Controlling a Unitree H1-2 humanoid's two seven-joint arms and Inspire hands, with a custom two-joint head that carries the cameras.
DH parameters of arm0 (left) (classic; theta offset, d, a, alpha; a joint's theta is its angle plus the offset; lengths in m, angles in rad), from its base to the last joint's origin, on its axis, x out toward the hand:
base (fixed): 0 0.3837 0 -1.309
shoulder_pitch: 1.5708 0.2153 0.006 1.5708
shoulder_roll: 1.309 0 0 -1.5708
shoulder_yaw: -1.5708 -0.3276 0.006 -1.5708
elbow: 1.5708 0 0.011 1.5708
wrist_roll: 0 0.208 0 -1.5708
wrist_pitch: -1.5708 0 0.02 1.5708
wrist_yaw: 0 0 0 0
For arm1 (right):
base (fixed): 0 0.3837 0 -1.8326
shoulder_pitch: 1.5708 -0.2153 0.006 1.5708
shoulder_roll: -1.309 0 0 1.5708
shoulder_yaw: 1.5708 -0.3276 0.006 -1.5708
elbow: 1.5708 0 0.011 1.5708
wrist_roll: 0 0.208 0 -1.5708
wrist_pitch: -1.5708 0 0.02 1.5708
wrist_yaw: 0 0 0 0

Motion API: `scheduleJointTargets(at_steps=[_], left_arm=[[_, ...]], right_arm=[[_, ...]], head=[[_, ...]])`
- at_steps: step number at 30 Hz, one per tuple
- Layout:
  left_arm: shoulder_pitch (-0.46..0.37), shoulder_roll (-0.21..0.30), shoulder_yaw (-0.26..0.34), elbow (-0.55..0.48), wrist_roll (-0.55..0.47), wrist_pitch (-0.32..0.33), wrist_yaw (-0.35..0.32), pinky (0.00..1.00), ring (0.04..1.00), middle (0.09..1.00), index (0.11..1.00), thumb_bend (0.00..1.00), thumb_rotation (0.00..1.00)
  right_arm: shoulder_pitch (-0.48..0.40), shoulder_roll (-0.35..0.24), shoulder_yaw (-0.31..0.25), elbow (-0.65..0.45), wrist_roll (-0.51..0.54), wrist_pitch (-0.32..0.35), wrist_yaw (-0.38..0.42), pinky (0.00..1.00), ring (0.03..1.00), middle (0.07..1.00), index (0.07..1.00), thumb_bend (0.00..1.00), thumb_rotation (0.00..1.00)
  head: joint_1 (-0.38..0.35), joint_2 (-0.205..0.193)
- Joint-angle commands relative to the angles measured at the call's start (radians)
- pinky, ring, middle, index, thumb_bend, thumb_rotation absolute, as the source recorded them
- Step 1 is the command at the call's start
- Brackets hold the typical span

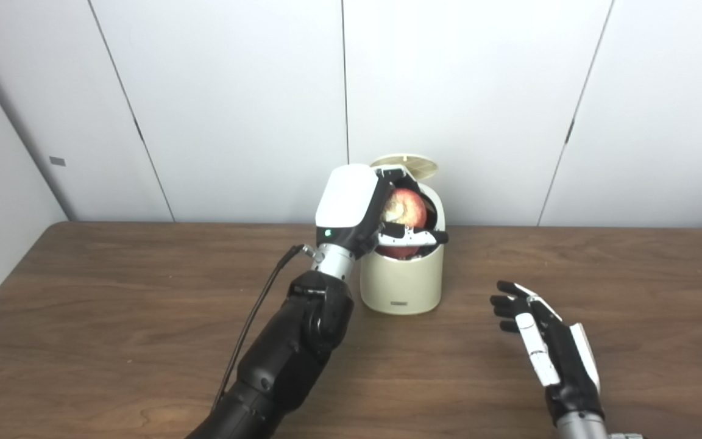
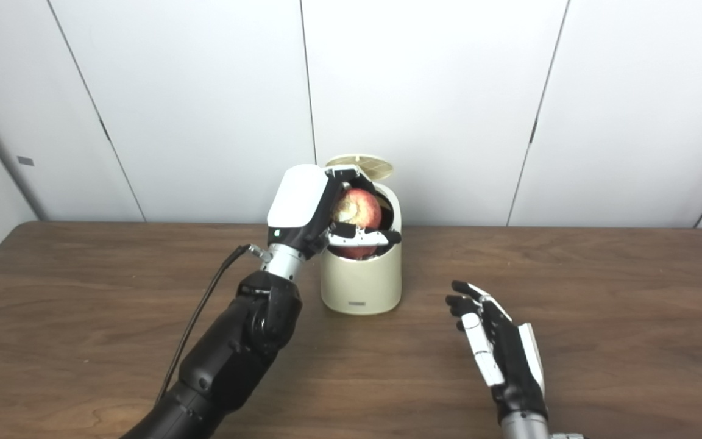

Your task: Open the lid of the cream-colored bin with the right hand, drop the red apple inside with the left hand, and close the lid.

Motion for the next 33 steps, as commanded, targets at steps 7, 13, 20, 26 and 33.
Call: scheduleJointTargets(at_steps=[7, 13, 20, 26, 33], left_arm=[[-0.031, 0.018, -0.013, -0.025, 0.076, 0.071, -0.003, 0.57, 0.637, 0.645, 0.493, 0.52, 0.06], [-0.028, 0.027, -0.034, -0.037, 0.111, 0.133, -0.070, 0.55, 0.648, 0.653, 0.493, 0.52, 0.06], [-0.028, 0.034, -0.057, -0.049, 0.146, 0.216, -0.162, 0.55, 0.706, 0.728, 0.670, 0.96, 0.10], [-0.023, 0.037, -0.060, -0.064, 0.147, 0.230, -0.186, 0.56, 0.702, 0.728, 0.688, 0.98, 0.10], [-0.022, 0.042, -0.066, -0.075, 0.156, 0.245, -0.205, 0.59, 0.720, 0.736, 0.708, 0.98, 0.12]], right_arm=[[-0.031, -0.001, 0.006, -0.028, 0.011, -0.039, 0.001, 0.68, 0.718, 0.707, 0.709, 0.41, 0.88], [-0.033, -0.003, 0.005, -0.035, 0.016, -0.027, 0.005, 0.68, 0.704, 0.687, 0.696, 0.41, 0.89], [-0.040, -0.018, 0.010, -0.024, 0.006, -0.035, 0.007, 0.69, 0.701, 0.676, 0.684, 0.39, 0.88], [-0.042, -0.015, 0.005, -0.023, 0.016, -0.032, 0.005, 0.71, 0.694, 0.672, 0.679, 0.41, 0.87], [-0.044, -0.016, 0.008, -0.021, 0.022, -0.035, 0.009, 0.70, 0.696, 0.675, 0.676, 0.39, 0.86]], head=[[-0.005, 0.000], [-0.004, 0.003], [-0.001, -0.002], [-0.001, -0.005], [-0.001, -0.005]])
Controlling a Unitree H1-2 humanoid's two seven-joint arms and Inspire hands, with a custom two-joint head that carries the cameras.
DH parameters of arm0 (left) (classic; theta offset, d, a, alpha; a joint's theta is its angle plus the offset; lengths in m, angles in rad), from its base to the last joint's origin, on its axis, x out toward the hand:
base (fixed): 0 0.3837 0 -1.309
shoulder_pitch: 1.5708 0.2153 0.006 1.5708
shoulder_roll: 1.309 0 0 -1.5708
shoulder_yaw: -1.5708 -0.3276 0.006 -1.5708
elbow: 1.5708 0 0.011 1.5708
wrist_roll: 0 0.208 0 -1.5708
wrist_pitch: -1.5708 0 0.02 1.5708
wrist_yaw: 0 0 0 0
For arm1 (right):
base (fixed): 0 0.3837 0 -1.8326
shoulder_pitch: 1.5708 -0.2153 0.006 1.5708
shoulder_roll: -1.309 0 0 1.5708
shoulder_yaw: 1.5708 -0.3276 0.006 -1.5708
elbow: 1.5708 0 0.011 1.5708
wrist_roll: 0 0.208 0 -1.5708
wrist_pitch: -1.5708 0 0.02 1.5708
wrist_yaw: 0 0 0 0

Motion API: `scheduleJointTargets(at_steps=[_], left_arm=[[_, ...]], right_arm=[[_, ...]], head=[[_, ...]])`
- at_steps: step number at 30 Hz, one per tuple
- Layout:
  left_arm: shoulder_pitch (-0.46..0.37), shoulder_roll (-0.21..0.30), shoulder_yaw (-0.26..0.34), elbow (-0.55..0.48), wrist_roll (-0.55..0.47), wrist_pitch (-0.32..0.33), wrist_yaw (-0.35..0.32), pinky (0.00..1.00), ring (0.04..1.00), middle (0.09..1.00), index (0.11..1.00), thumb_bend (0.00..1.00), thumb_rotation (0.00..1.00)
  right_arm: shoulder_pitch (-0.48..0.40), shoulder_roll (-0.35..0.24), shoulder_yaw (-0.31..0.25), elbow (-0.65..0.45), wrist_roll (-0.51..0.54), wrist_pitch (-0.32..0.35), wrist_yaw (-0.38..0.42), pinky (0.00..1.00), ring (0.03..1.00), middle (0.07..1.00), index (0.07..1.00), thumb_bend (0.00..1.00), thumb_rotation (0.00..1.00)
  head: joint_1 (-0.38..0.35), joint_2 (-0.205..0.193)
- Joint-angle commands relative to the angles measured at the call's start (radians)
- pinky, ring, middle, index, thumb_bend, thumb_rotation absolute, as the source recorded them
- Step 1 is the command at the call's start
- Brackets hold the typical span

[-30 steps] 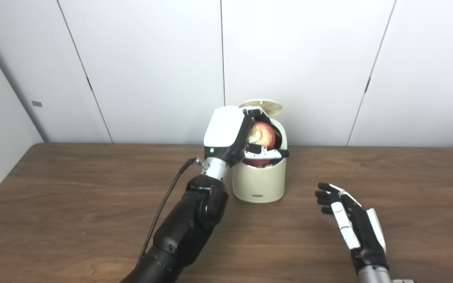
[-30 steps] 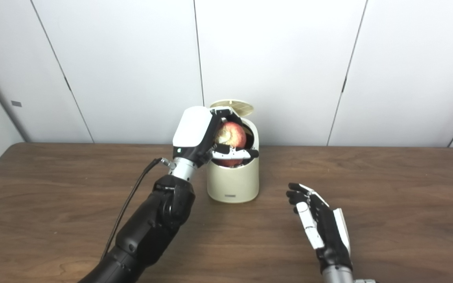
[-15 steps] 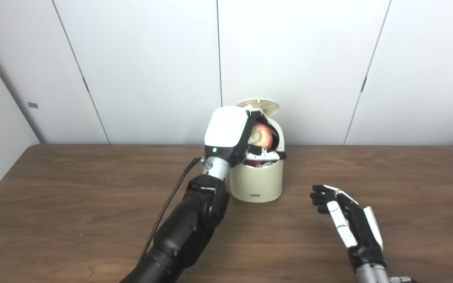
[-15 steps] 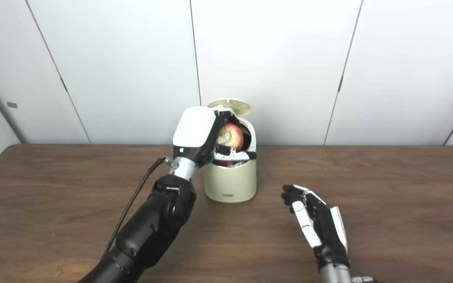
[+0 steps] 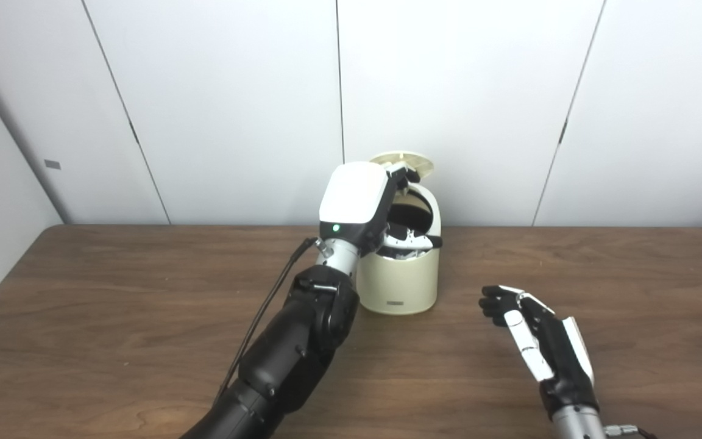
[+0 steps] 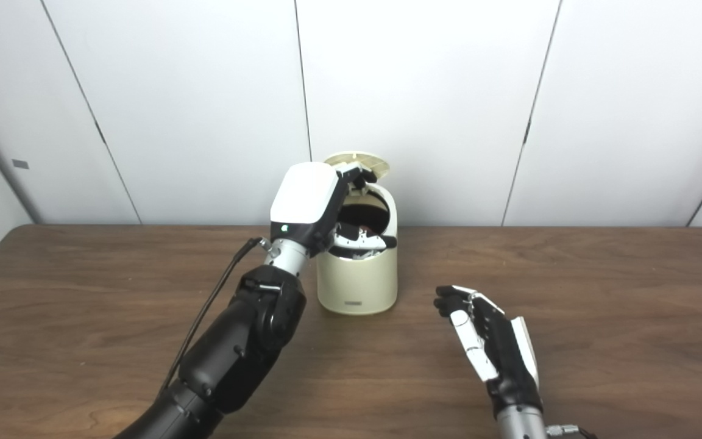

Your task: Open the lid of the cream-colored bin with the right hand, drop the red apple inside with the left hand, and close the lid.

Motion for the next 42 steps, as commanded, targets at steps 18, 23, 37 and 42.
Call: scheduleJointTargets(at_steps=[18, 23, 37, 42], left_arm=[[0.021, 0.007, 0.094, 0.000, -0.144, -0.116, 0.109, 0.33, 0.440, 0.517, 0.461, 0.47, 0.00], [0.028, 0.015, 0.099, -0.010, -0.142, -0.148, 0.138, 0.35, 0.443, 0.520, 0.468, 0.48, 0.00], [0.075, 0.013, 0.154, -0.128, -0.214, -0.193, 0.122, 0.38, 0.450, 0.552, 0.477, 0.47, 0.00], [0.103, 0.000, 0.197, -0.178, -0.304, -0.215, 0.109, 0.35, 0.431, 0.529, 0.496, 0.47, 0.00]], right_arm=[[-0.031, -0.002, -0.006, -0.015, 0.010, -0.040, -0.001, 0.69, 0.685, 0.664, 0.669, 0.39, 0.87], [-0.031, -0.005, -0.008, -0.014, 0.011, -0.035, 0.000, 0.69, 0.688, 0.666, 0.672, 0.41, 0.87], [-0.026, -0.021, -0.005, -0.021, -0.009, -0.027, 0.001, 0.68, 0.696, 0.669, 0.686, 0.40, 0.92], [-0.026, -0.022, -0.008, -0.019, 0.001, -0.029, 0.002, 0.69, 0.686, 0.668, 0.681, 0.40, 0.91]], head=[[0.008, 0.005], [0.010, 0.002], [0.016, 0.010], [0.018, 0.009]])
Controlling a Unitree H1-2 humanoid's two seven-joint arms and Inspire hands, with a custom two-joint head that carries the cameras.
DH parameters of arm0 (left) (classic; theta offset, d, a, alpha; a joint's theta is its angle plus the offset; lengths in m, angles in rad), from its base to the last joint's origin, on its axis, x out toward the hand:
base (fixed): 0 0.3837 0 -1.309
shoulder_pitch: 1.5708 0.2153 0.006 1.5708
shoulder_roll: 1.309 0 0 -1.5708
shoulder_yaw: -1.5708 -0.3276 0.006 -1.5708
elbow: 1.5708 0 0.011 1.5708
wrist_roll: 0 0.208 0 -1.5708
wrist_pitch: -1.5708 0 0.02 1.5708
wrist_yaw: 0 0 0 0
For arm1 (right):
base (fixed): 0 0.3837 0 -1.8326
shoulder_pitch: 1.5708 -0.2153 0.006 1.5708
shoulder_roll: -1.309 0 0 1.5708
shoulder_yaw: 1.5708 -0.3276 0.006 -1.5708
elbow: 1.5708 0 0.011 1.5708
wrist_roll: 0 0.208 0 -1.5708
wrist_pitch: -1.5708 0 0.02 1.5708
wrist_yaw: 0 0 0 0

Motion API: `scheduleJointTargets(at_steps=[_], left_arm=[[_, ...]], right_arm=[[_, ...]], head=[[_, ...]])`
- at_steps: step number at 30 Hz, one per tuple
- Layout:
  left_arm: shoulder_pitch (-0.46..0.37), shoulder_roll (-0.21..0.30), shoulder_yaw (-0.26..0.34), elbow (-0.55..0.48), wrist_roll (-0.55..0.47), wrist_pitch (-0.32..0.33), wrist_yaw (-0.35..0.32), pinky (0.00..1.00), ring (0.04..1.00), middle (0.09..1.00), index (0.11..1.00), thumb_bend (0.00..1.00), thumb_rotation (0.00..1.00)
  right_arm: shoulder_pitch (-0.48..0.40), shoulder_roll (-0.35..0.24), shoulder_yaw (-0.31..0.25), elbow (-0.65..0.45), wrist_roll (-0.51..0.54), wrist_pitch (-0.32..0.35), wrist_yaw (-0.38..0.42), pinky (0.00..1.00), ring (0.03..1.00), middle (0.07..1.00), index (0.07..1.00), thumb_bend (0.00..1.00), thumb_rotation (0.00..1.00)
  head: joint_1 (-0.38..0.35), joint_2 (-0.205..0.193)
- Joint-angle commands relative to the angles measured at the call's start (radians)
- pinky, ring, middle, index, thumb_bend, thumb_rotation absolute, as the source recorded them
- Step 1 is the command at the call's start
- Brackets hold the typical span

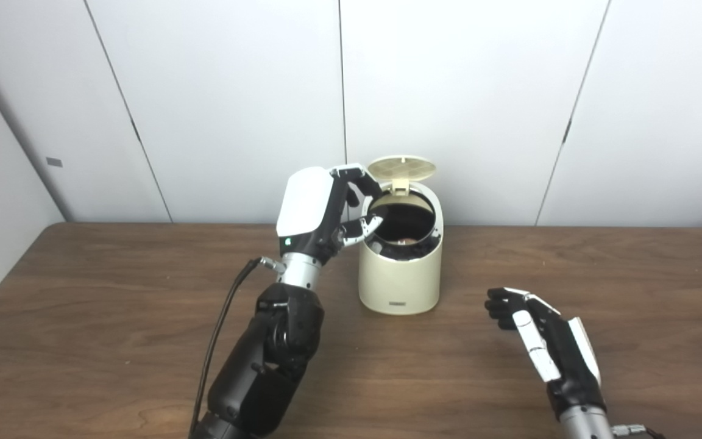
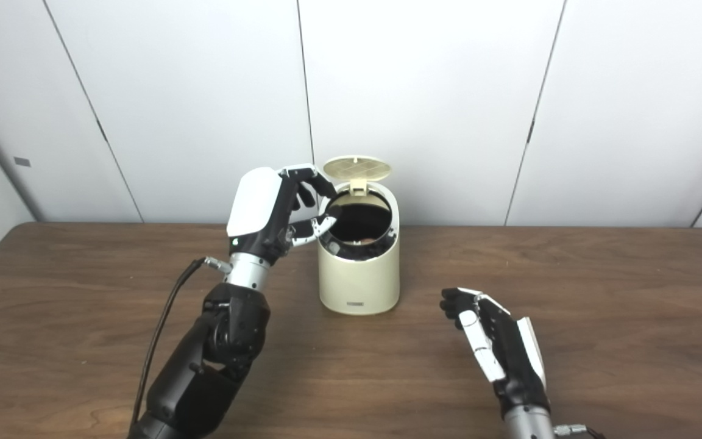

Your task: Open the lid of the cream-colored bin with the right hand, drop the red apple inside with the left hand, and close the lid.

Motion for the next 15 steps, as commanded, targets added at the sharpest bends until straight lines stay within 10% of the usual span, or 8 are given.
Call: scheduleJointTargets(at_steps=[1, 15], left_arm=[[-0.022, -0.011, 0.029, -0.055, -0.053, -0.030, 0.004, 0.35, 0.427, 0.518, 0.498, 0.48, 0.00], [0.112, -0.072, 0.197, -0.244, -0.283, 0.056, -0.045, 0.33, 0.454, 0.551, 0.501, 0.47, 0.00]], right_arm=[[-0.026, 0.001, -0.002, -0.025, -0.001, -0.028, -0.003, 0.69, 0.687, 0.668, 0.682, 0.40, 0.90], [-0.014, -0.012, -0.023, -0.036, 0.043, -0.031, 0.014, 0.67, 0.711, 0.715, 0.694, 0.42, 0.89]], head=[[0.001, 0.001], [0.002, 0.008]])
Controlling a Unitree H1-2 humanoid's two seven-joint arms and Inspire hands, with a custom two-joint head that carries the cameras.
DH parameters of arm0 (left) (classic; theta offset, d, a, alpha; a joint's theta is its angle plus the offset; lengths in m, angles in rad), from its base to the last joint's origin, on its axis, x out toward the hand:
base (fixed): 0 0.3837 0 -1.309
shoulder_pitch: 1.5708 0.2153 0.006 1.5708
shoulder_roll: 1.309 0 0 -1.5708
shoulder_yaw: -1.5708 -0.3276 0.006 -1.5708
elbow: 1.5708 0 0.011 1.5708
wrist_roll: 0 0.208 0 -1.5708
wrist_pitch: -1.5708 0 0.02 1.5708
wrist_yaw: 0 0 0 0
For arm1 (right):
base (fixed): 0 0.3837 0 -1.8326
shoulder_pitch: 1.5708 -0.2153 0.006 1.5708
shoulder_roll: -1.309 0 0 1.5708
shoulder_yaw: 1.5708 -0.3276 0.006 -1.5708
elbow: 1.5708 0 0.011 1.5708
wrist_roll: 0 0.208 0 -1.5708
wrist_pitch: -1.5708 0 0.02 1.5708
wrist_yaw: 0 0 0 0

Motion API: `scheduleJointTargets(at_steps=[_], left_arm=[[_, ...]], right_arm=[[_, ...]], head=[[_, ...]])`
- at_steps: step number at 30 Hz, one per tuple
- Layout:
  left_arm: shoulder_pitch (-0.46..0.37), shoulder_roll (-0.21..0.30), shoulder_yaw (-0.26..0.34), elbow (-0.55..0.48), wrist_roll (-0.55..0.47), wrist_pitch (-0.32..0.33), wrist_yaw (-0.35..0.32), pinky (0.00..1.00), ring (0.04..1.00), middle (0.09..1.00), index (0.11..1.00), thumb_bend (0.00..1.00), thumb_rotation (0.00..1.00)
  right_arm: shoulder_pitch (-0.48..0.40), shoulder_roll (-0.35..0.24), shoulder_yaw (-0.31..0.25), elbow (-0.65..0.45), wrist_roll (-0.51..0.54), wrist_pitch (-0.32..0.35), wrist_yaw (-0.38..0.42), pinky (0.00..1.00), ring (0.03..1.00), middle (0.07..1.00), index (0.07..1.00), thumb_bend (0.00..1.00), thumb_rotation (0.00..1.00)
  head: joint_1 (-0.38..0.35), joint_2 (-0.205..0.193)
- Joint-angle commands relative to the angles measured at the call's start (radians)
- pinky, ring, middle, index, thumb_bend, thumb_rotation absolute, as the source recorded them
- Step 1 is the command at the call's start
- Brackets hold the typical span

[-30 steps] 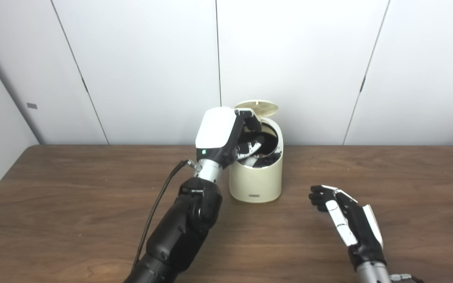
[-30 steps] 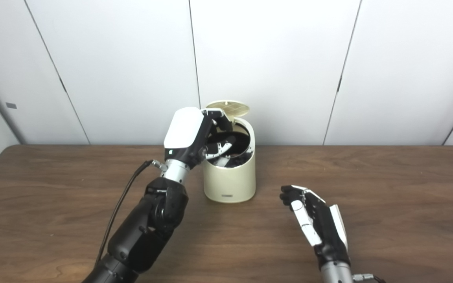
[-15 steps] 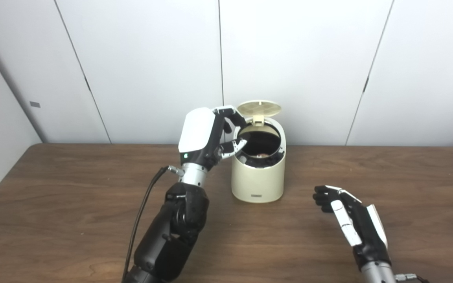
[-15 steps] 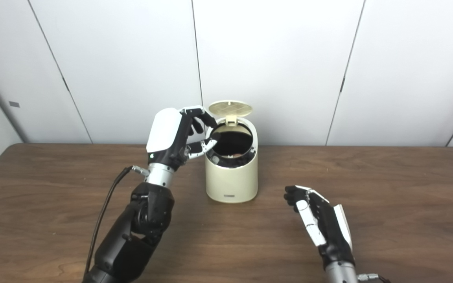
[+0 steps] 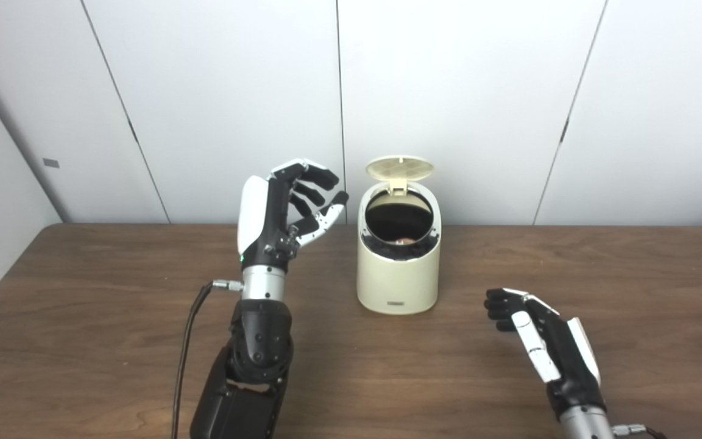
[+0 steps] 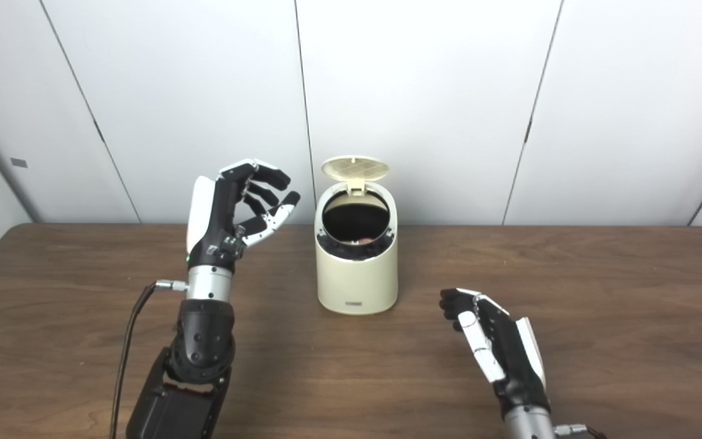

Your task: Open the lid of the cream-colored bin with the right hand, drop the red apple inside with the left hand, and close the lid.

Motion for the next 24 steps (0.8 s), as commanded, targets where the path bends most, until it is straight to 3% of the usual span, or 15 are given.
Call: scheduleJointTargets(at_steps=[1, 3, 5, 7, 11, 14, 20, 24], left_arm=[[0.012, 0.005, 0.010, -0.075, -0.019, 0.032, -0.029, 0.38, 0.446, 0.536, 0.500, 0.49, 0.00], [0.062, 0.015, 0.015, -0.112, -0.033, 0.047, -0.054, 0.42, 0.487, 0.502, 0.510, 0.50, 0.00], [0.100, 0.024, 0.018, -0.142, -0.073, 0.064, -0.093, 0.47, 0.555, 0.588, 0.500, 0.50, 0.06], [0.132, 0.034, 0.020, -0.167, -0.127, 0.082, -0.141, 0.59, 0.671, 0.713, 0.710, 0.55, 0.33], [0.201, 0.063, 0.017, -0.207, -0.211, 0.109, -0.227, 0.79, 0.831, 0.855, 0.876, 0.57, 0.61], [0.260, 0.059, 0.037, -0.229, -0.319, 0.137, -0.275, 0.93, 0.922, 0.947, 0.963, 0.60, 0.77], [0.353, 0.031, 0.065, -0.214, -0.415, 0.104, -0.277, 1.00, 0.998, 1.000, 1.000, 0.53, 0.85], [0.389, 0.011, 0.079, -0.183, -0.438, 0.066, -0.267, 1.00, 1.000, 1.000, 1.000, 0.54, 0.84]], right_arm=[[-0.016, 0.000, -0.014, -0.034, 0.036, -0.036, 0.008, 0.69, 0.726, 0.731, 0.699, 0.44, 0.86], [-0.020, -0.003, -0.021, -0.039, 0.046, -0.036, 0.010, 0.70, 0.740, 0.744, 0.711, 0.44, 0.84], [-0.028, -0.004, -0.027, -0.046, 0.053, -0.031, 0.011, 0.70, 0.765, 0.766, 0.736, 0.44, 0.83], [-0.038, -0.005, -0.036, -0.050, 0.079, -0.037, 0.019, 0.73, 0.822, 0.819, 0.772, 0.42, 0.80], [-0.071, -0.027, -0.045, -0.048, 0.089, -0.040, 0.028, 0.77, 0.875, 0.874, 0.830, 0.43, 0.84], [-0.110, -0.049, -0.051, -0.028, 0.093, -0.061, 0.034, 0.82, 0.909, 0.907, 0.863, 0.46, 0.87], [-0.200, -0.084, -0.046, -0.012, 0.068, -0.034, 0.040, 0.86, 0.925, 0.931, 0.870, 0.56, 0.88], [-0.276, -0.115, -0.010, -0.031, -0.039, 0.035, 0.044, 0.82, 0.910, 0.935, 0.872, 0.56, 0.95]], head=[[0.000, 0.003], [-0.003, 0.008], [-0.008, 0.010], [-0.011, 0.009], [-0.024, 0.018], [-0.025, 0.016], [-0.033, 0.010], [-0.039, 0.010]])
